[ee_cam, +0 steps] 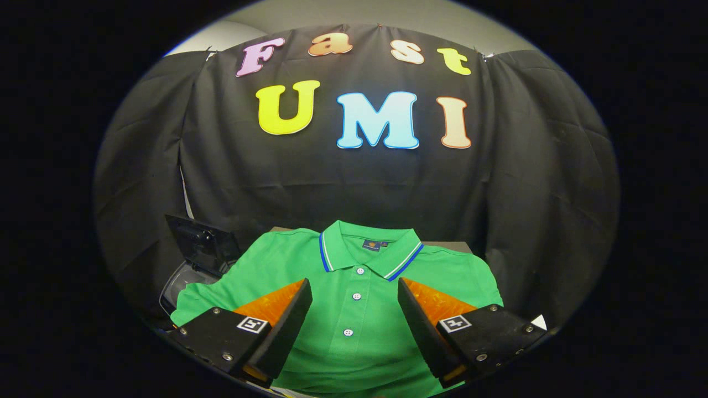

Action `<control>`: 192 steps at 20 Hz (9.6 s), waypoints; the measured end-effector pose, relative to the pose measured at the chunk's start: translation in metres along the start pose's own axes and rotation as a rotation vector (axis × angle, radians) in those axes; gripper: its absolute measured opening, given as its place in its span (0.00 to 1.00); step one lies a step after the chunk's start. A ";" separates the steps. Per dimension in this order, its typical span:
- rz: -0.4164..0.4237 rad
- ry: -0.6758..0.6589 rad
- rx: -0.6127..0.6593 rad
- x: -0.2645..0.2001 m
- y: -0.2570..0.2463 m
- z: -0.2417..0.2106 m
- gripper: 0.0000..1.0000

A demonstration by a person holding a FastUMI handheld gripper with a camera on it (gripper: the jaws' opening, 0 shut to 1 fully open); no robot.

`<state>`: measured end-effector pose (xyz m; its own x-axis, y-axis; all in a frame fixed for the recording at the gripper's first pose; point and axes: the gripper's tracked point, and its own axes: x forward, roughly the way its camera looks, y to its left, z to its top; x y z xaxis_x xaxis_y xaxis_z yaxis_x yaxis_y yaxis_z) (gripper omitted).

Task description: Put the clothes into the washing machine and then close the washing machine lid.

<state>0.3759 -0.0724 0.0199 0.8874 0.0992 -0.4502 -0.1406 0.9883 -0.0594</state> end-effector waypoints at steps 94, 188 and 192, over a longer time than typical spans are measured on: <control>0.502 0.049 0.125 0.019 0.473 -0.038 0.00; 0.157 0.031 0.081 0.170 0.461 0.061 0.96; 0.158 -0.009 0.073 0.154 0.463 0.056 0.96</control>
<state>0.4723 0.4067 -0.0272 0.8608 0.2543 -0.4409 -0.2462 0.9662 0.0765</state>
